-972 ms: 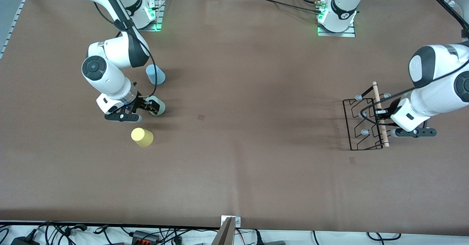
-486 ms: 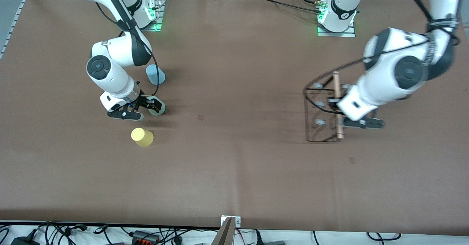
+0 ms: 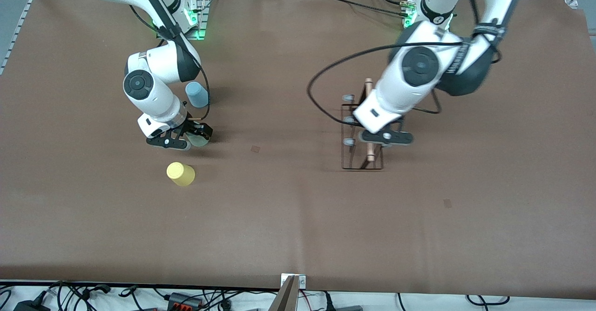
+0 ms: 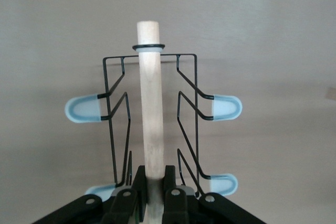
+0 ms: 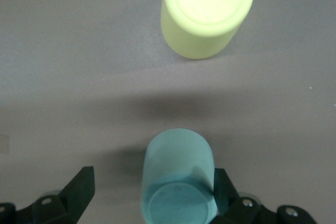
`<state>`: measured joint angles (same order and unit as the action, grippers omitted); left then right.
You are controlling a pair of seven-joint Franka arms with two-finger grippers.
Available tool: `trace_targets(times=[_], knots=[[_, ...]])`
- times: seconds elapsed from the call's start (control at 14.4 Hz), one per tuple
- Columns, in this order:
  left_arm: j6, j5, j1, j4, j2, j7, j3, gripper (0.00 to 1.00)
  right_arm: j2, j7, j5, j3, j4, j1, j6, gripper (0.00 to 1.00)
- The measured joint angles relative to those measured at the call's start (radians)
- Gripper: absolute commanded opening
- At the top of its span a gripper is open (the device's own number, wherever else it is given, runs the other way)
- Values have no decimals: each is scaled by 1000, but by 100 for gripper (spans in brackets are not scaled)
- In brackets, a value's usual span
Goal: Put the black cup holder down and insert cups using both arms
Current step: 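Place the holder using the left gripper while the right gripper grips the cup, then open the left gripper off the holder while the right gripper lifts the cup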
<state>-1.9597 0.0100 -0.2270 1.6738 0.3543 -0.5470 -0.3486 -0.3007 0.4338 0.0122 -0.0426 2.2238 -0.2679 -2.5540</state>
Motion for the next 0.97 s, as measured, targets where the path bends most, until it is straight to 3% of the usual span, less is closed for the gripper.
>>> trace_targets(times=[0.35, 0.49, 0.62, 0.76, 0.83, 0.9, 0.97], knots=[[-88, 48, -114, -40, 102, -147, 1, 1, -2, 0, 0, 0, 21, 0, -21, 100], [-109, 92, -137, -47, 131, -203, 0, 1, -3, 0, 0, 1, 22, 0, -22, 75], [-134, 107, -160, -50, 152, -239, 0, 1, -3, 0, 0, 0, 27, 0, -22, 33], [-156, 108, -171, -51, 168, -249, 1, 5, 1, 0, 0, 1, 30, 0, -22, 10], [-158, 108, -172, -51, 171, -249, 1, 19, 0, 0, 0, 1, 30, 0, -22, 4], [-161, 108, -173, -53, 174, -250, 1, 45, 0, 0, 0, 1, 30, 0, -22, 2], [-162, 108, -173, -54, 175, -252, 1, 99, 1, 0, 0, 1, 30, 0, -22, 1]])
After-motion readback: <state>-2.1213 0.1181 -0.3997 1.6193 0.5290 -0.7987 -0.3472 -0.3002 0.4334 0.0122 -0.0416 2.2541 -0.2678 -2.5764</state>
